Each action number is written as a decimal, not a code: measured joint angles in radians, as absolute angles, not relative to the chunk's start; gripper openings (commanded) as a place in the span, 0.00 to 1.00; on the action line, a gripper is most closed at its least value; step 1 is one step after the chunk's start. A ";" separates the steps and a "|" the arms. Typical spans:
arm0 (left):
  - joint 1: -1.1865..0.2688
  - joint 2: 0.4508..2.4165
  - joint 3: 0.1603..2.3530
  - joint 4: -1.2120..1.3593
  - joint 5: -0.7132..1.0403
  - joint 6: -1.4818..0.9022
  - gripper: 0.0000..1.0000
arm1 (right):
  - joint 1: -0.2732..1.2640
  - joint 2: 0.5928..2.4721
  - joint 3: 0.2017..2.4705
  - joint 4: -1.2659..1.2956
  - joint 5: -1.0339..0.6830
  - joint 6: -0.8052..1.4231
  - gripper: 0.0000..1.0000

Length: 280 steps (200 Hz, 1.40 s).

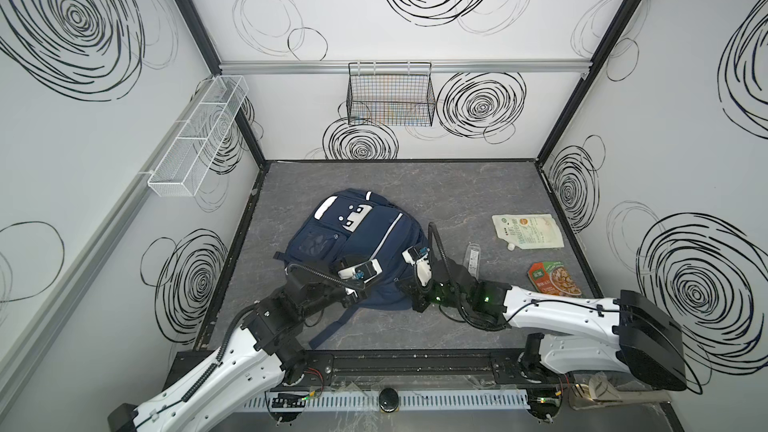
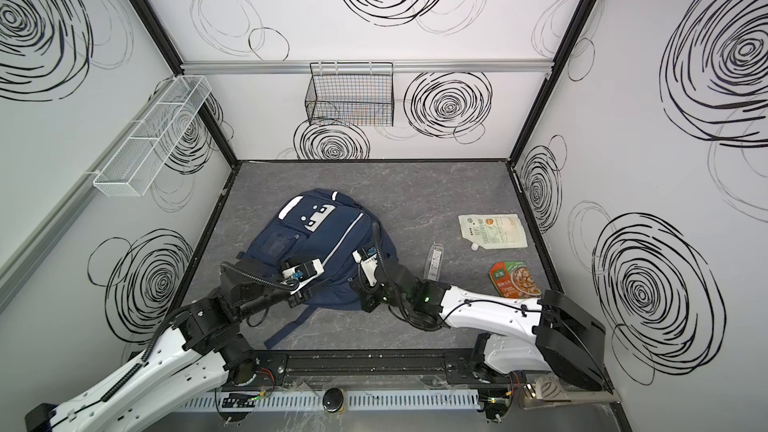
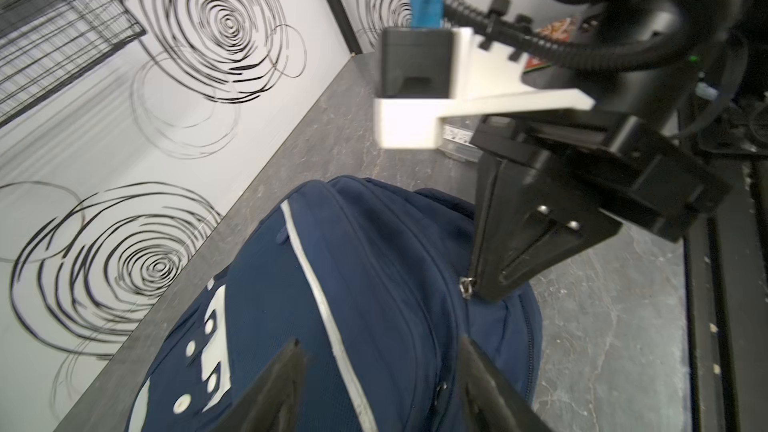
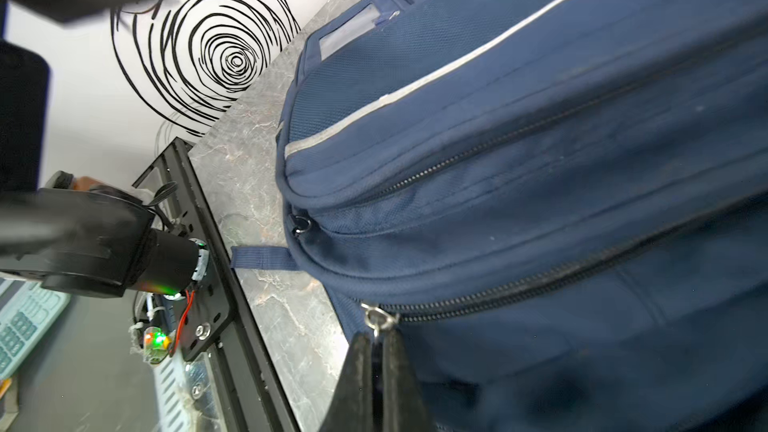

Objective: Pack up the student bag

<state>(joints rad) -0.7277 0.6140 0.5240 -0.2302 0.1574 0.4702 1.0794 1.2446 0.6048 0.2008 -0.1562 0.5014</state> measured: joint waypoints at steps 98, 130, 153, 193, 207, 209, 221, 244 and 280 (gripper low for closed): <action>-0.746 0.796 0.524 -0.198 0.219 0.471 0.37 | 1.079 1.206 0.599 0.223 -0.177 0.512 0.00; -0.746 0.824 0.524 -0.192 0.236 0.471 0.32 | 1.079 1.190 0.590 0.229 -0.183 0.510 0.00; -0.746 0.832 0.524 -0.189 0.241 0.473 0.22 | 1.079 1.190 0.590 0.229 -0.184 0.505 0.00; -0.746 0.831 0.521 -0.185 0.246 0.485 0.00 | 1.079 1.190 0.590 0.227 -0.180 0.497 0.00; -0.746 0.821 0.515 -0.184 0.239 0.486 0.00 | 1.079 1.190 0.591 0.221 -0.168 0.497 0.00; -0.746 0.818 0.514 -0.183 0.237 0.487 0.00 | 1.079 1.190 0.591 0.219 -0.168 0.497 0.00; -0.745 0.797 0.502 -0.182 0.229 0.487 0.00 | 1.071 1.190 0.593 0.211 -0.154 0.496 0.00; -0.742 0.741 0.469 -0.182 0.215 0.490 0.00 | 1.032 1.180 0.593 0.189 -0.146 0.494 0.00; -0.734 0.665 0.439 -0.185 0.192 0.493 0.00 | 0.875 1.164 0.565 0.184 -0.154 0.488 0.00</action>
<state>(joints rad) -0.7338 0.6655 0.4389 -0.1852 0.1921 0.4931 0.8745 1.1637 0.5648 0.1844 -0.1543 0.4885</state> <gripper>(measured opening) 0.068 0.059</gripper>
